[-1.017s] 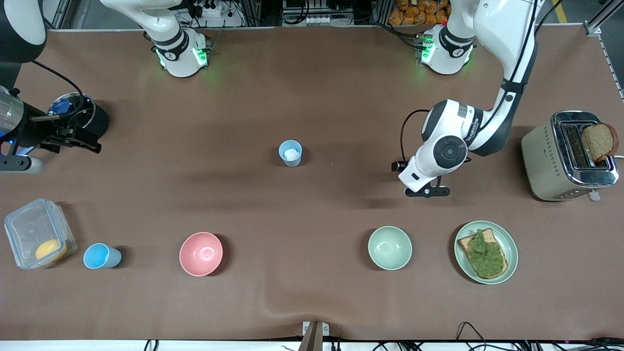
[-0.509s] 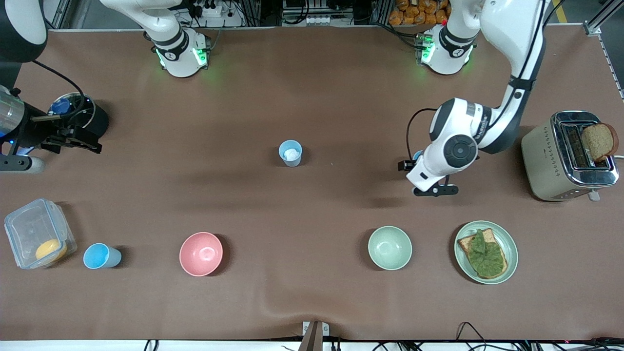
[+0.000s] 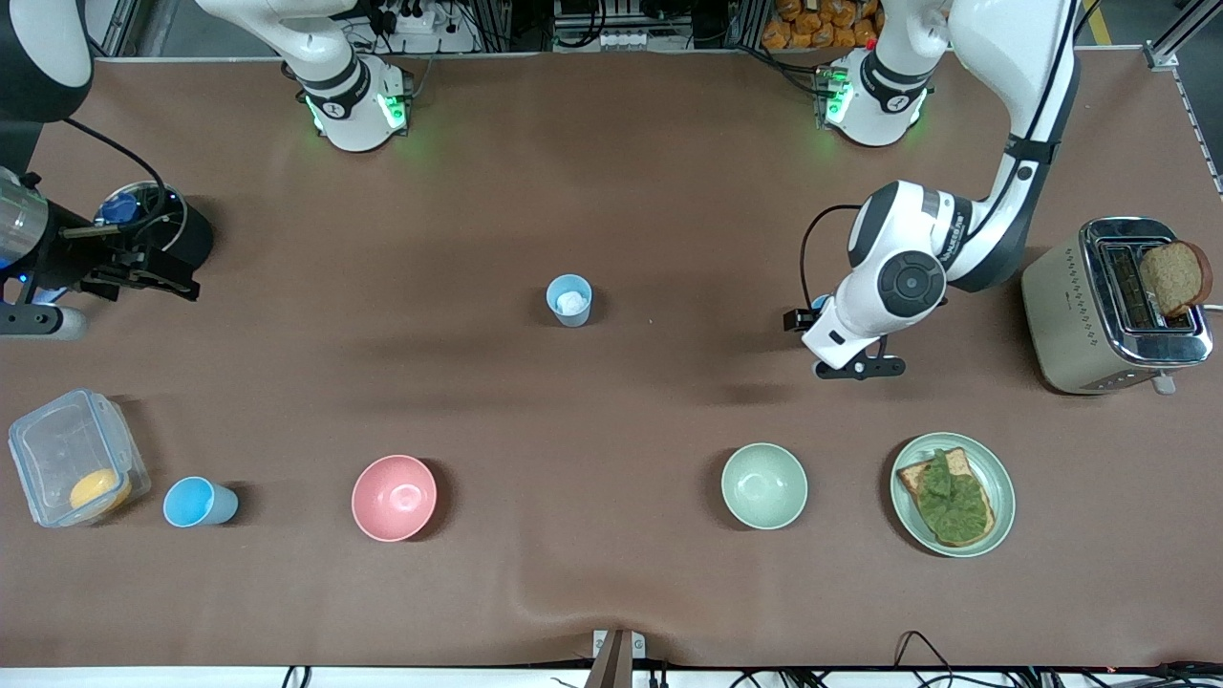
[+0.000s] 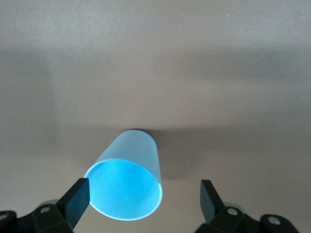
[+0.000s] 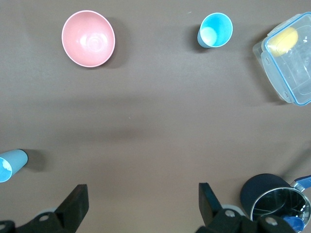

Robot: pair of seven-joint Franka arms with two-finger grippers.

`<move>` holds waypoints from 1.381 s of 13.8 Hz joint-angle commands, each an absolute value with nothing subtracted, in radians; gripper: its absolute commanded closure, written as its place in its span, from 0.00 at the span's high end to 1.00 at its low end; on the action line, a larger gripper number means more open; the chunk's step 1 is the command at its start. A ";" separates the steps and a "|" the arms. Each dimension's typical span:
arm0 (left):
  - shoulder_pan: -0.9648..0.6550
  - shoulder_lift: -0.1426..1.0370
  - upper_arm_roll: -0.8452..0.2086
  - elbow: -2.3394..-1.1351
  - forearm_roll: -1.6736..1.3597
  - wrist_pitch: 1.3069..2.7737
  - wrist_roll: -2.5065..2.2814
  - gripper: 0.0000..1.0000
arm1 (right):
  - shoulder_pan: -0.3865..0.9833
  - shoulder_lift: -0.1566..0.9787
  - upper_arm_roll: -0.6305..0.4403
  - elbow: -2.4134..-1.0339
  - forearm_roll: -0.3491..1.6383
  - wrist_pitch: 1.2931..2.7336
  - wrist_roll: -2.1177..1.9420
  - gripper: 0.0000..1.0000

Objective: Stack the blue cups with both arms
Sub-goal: 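Lower the left gripper onto the blue cup and close it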

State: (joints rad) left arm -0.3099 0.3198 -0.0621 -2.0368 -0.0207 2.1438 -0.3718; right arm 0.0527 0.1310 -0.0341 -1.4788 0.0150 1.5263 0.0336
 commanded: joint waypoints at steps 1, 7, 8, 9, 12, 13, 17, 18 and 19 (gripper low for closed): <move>-0.316 0.232 -0.078 -2.155 -0.034 2.232 -0.359 1.00 | 0.044 0.098 -0.026 -1.511 0.020 1.531 0.026 1.00; -0.318 0.225 -0.078 -2.250 -0.025 2.384 -0.357 1.00 | 0.043 0.098 -0.026 -1.511 0.020 1.531 0.026 1.00; -0.319 0.225 -0.078 -2.258 -0.023 2.399 -0.356 1.00 | 0.044 0.098 -0.026 -1.511 0.020 1.531 0.026 1.00; -0.331 0.225 -0.078 -2.263 -0.025 2.408 -0.356 1.00 | 0.044 0.098 -0.026 -1.511 0.020 1.531 0.026 1.00; -0.336 0.241 -0.078 -2.263 -0.025 2.424 -0.356 1.00 | 0.044 0.098 -0.026 -1.513 0.020 1.529 0.026 1.00; -0.339 0.241 -0.078 -2.263 -0.025 2.431 -0.356 1.00 | 0.041 0.100 -0.026 -1.513 0.020 1.529 0.026 1.00; -0.354 0.235 -0.078 -2.264 -0.025 2.436 -0.357 1.00 | 0.044 0.100 -0.026 -1.512 0.020 1.531 0.026 1.00; -0.354 0.233 -0.078 -2.266 -0.025 2.436 -0.357 1.00 | 0.044 0.098 -0.026 -1.513 0.020 1.529 0.026 1.00; -0.353 0.235 -0.078 -2.266 -0.025 2.437 -0.357 0.95 | 0.044 0.100 -0.026 -1.511 0.020 1.534 0.026 1.00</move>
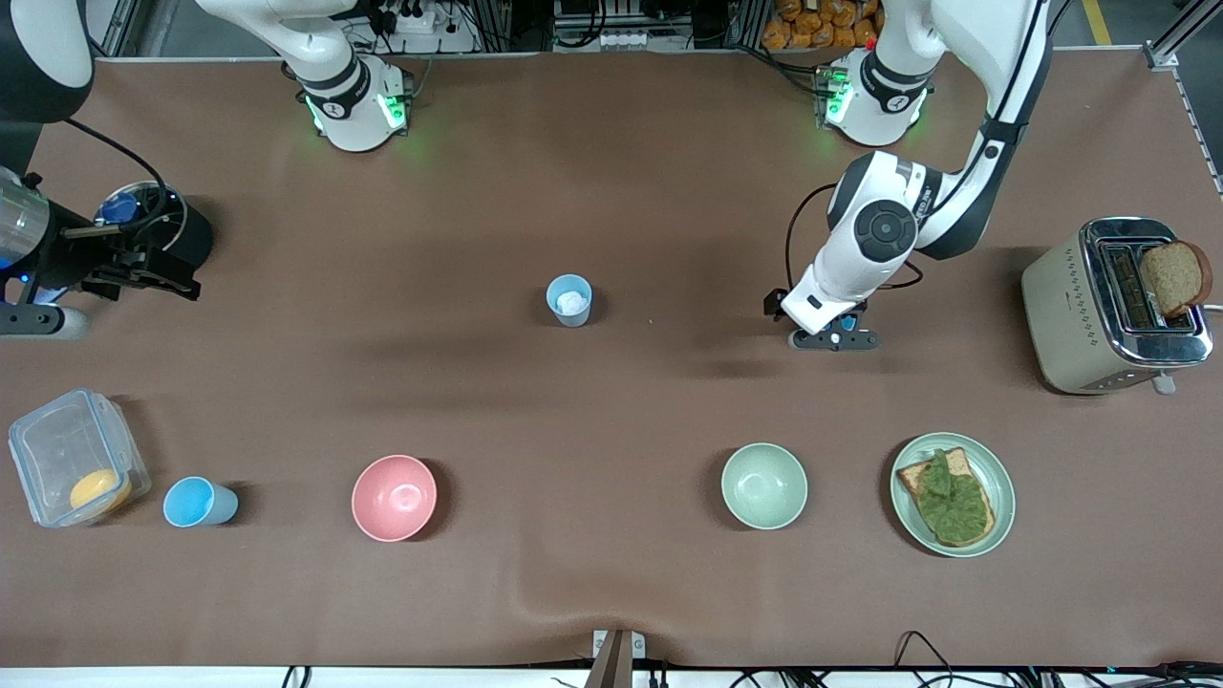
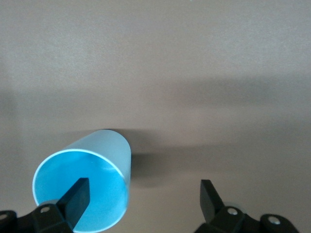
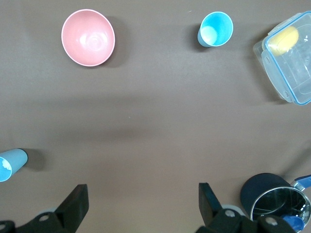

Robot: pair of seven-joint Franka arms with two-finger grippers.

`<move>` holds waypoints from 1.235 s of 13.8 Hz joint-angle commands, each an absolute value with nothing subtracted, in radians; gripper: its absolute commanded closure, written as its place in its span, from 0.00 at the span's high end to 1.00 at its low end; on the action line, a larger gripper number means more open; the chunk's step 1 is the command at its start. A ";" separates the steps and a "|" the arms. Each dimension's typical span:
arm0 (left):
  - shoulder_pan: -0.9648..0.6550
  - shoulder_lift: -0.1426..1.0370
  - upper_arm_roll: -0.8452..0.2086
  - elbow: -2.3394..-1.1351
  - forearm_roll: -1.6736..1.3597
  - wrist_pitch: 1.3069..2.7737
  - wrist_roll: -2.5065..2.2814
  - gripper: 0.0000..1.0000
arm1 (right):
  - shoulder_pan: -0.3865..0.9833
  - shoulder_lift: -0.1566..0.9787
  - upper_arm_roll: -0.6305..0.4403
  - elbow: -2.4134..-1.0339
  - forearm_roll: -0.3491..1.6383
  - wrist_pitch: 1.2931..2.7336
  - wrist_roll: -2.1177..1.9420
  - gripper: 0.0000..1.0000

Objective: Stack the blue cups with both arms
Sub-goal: 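Lower the left gripper onto the blue cup and close it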

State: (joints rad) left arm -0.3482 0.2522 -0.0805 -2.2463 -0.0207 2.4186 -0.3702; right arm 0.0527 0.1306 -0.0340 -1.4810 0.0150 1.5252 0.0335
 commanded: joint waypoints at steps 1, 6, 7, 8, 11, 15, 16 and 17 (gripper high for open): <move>-0.351 0.238 -0.078 -2.266 -0.025 2.439 -0.356 0.91 | 0.046 0.100 -0.026 -1.512 0.020 1.531 0.026 1.00; -0.339 0.239 -0.078 -2.270 -0.023 2.442 -0.342 0.38 | 0.044 0.100 -0.025 -1.513 0.020 1.534 0.026 1.00; -0.336 0.238 -0.078 -2.275 -0.023 2.441 -0.338 0.29 | 0.044 0.100 -0.026 -1.513 0.020 1.534 0.026 1.00; -0.336 0.238 -0.078 -2.273 -0.023 2.441 -0.333 0.16 | 0.044 0.100 -0.025 -1.513 0.020 1.534 0.026 1.00; -0.330 0.242 -0.078 -2.266 -0.015 2.441 -0.333 0.03 | 0.046 0.100 -0.026 -1.513 0.020 1.534 0.026 1.00; -0.325 0.210 -0.078 -2.260 -0.015 2.427 -0.337 0.00 | 0.049 0.100 -0.025 -1.513 0.020 1.537 0.026 1.00; -0.325 0.189 -0.080 -2.247 -0.015 2.412 -0.336 0.00 | 0.049 0.100 -0.025 -1.513 0.021 1.536 0.026 1.00; -0.327 0.175 -0.080 -2.225 -0.015 2.378 -0.325 0.00 | 0.048 0.100 -0.025 -1.513 0.020 1.536 0.026 1.00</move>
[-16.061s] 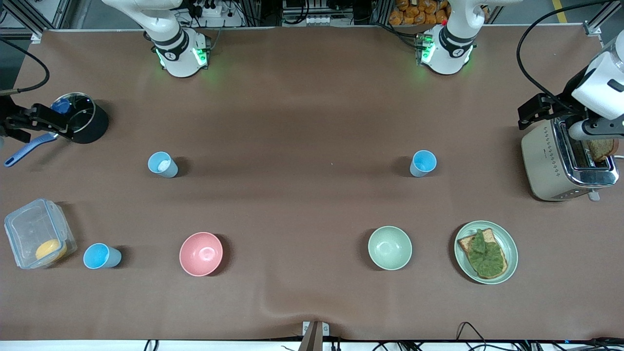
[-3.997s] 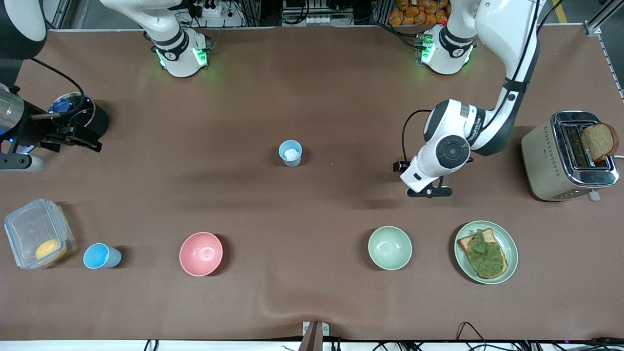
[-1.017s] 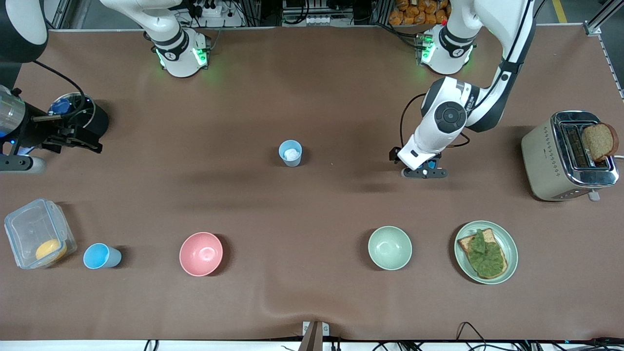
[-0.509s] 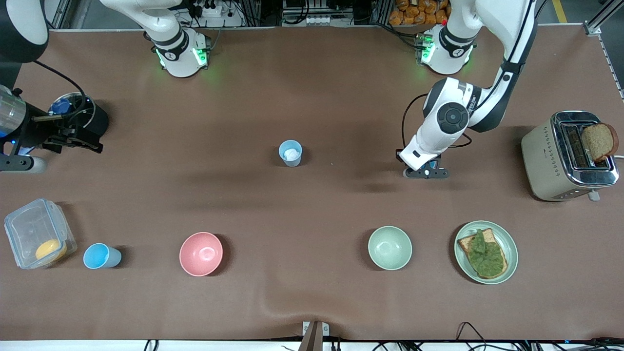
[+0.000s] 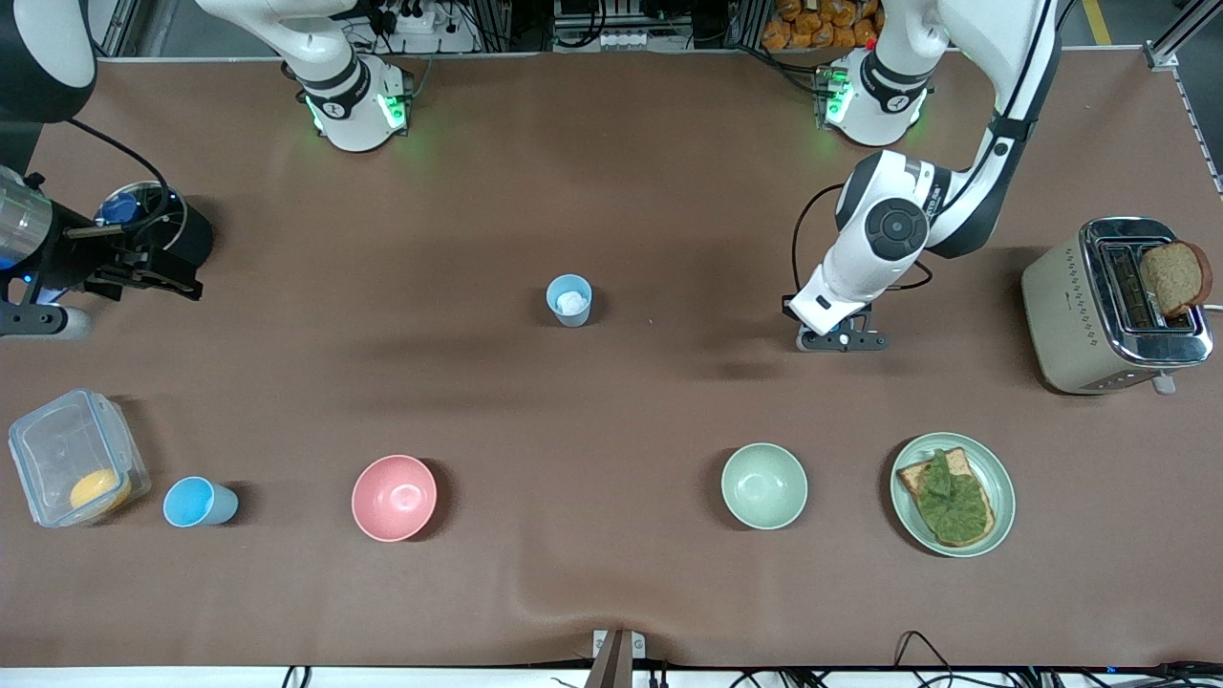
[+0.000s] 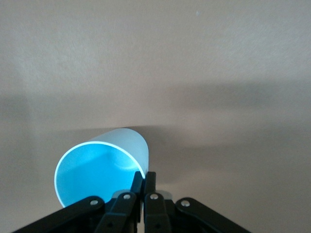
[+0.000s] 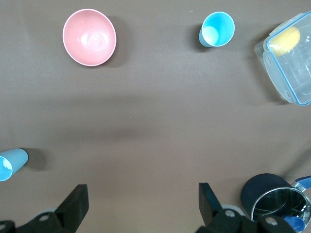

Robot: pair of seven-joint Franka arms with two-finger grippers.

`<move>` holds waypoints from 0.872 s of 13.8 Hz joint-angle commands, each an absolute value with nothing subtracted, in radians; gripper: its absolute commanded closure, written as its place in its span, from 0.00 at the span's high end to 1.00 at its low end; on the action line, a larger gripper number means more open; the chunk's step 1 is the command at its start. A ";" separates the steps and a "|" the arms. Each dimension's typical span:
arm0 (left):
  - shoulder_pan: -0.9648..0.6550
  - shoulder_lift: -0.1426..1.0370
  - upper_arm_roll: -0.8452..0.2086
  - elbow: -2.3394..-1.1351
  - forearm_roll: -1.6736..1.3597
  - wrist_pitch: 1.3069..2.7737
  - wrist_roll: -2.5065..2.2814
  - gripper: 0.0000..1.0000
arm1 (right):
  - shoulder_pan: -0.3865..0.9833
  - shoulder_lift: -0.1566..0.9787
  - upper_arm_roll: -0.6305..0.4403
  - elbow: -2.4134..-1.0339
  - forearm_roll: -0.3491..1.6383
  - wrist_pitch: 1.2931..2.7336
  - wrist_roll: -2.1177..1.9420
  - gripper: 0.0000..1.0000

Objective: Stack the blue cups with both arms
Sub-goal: 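Lower the left gripper onto the blue cup and close it, then lift the blue cup and carry it above the center cup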

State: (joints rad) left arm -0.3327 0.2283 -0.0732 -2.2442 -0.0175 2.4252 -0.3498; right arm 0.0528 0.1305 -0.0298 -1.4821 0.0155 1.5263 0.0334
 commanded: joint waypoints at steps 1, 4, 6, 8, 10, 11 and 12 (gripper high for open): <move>-0.327 0.166 -0.083 -2.200 -0.017 2.359 -0.325 0.00 | 0.049 0.100 -0.025 -1.513 0.020 1.537 0.026 1.00; -0.340 0.160 -0.124 -2.122 -0.028 2.345 -0.322 0.00 | 0.045 0.098 -0.025 -1.513 0.020 1.529 0.026 1.00; -0.347 0.153 -0.178 -2.102 -0.034 2.341 -0.340 0.00 | 0.043 0.100 -0.025 -1.513 0.021 1.540 0.026 1.00; -0.348 0.146 -0.195 -2.018 -0.037 2.240 -0.348 0.00 | 0.049 0.101 -0.025 -1.513 0.021 1.540 0.026 1.00; -0.347 0.112 -0.221 -1.932 -0.035 2.099 -0.348 0.00 | 0.070 0.100 -0.025 -1.513 0.021 1.546 0.026 1.00; -0.342 0.098 -0.244 -1.895 -0.035 2.035 -0.354 0.00 | 0.074 0.100 -0.025 -1.513 0.021 1.548 0.026 1.00; -0.342 0.085 -0.262 -1.864 -0.034 1.984 -0.373 0.00 | 0.071 0.098 -0.025 -1.513 0.021 1.545 0.038 1.00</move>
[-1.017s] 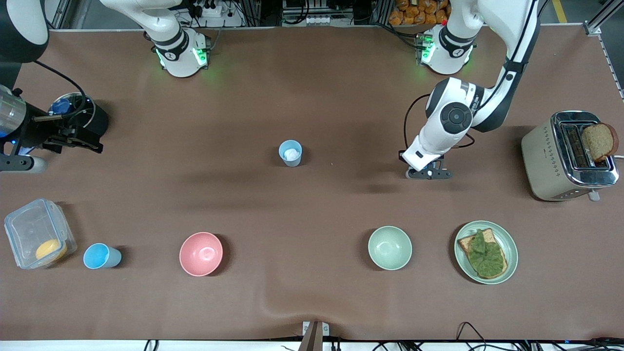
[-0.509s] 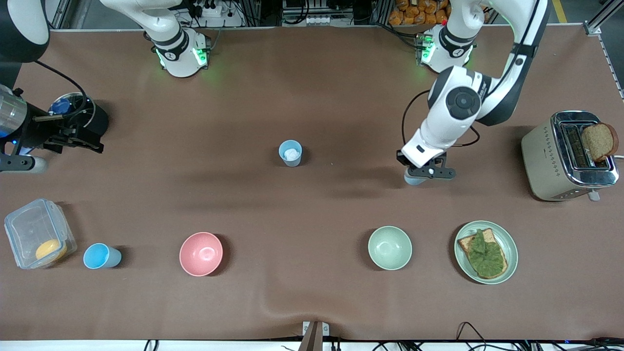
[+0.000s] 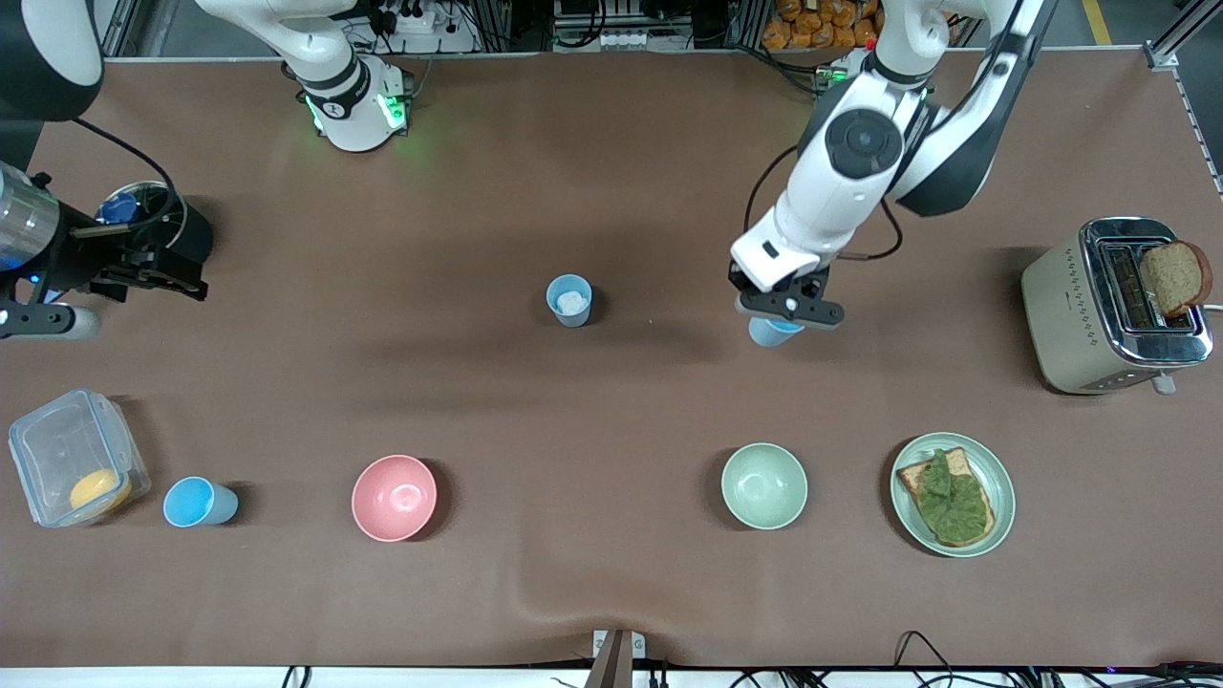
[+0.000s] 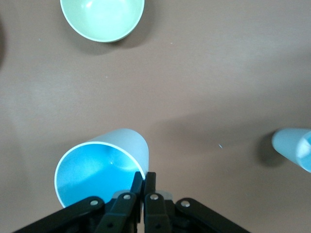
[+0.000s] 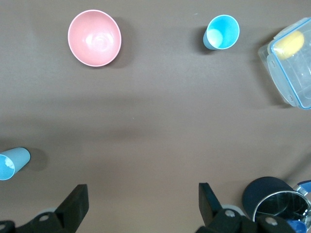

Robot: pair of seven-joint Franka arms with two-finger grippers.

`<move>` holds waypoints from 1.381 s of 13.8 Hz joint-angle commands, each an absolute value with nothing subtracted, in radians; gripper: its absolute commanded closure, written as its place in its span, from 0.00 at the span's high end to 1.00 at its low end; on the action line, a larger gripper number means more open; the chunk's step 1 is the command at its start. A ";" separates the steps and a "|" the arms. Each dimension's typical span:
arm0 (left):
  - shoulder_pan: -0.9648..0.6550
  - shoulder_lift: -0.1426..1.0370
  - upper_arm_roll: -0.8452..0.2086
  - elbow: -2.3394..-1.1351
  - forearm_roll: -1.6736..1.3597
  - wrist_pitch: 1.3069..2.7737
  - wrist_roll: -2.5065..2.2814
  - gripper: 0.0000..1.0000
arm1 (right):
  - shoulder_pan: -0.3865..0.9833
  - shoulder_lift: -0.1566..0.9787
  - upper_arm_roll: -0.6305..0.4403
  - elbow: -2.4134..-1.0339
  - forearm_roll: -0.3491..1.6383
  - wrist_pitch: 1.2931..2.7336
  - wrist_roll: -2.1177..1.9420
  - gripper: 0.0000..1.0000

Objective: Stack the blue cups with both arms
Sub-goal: 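Lift the blue cup and carry it above the center cup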

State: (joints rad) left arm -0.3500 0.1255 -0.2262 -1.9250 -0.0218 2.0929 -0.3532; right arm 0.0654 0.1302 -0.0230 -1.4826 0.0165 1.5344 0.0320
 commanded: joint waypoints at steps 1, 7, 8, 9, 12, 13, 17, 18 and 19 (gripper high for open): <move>-0.351 0.075 -0.265 -1.836 -0.031 1.950 -0.386 0.00 | 0.064 0.098 -0.025 -1.513 0.021 1.540 0.038 1.00; -0.432 0.122 -0.319 -1.732 -0.034 1.922 -0.426 0.00 | 0.042 0.101 -0.031 -1.522 0.052 1.585 0.028 1.00; -0.455 0.150 -0.319 -1.712 -0.029 1.925 -0.475 0.00 | 0.020 0.100 -0.029 -1.531 0.072 1.585 0.025 1.00; -0.486 0.178 -0.318 -1.707 -0.028 1.936 -0.507 0.00 | 0.005 0.098 -0.031 -1.534 0.086 1.583 0.023 1.00; -0.581 0.296 -0.298 -1.576 -0.003 1.928 -0.584 0.00 | -0.012 0.100 -0.031 -1.539 0.087 1.595 -0.015 1.00; -0.607 0.333 -0.293 -1.539 0.005 1.928 -0.607 0.00 | -0.012 0.098 -0.031 -1.540 0.087 1.594 -0.029 1.00; -0.814 0.452 -0.144 -1.461 0.006 1.930 -0.688 0.00 | -0.009 0.098 -0.031 -1.542 0.087 1.591 -0.032 1.00; -0.846 0.486 -0.123 -1.450 0.006 1.936 -0.725 0.00 | -0.011 0.098 -0.029 -1.543 0.087 1.589 -0.032 1.00; -0.873 0.518 -0.115 -1.439 0.009 1.950 -0.750 0.00 | -0.011 0.098 -0.029 -1.542 0.087 1.589 -0.032 1.00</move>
State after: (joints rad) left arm -0.8098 0.4361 -0.1498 -1.5143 -0.0165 1.9507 -0.6884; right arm 0.0001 0.1298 -0.0362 -1.5103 0.0738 1.5795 -0.0156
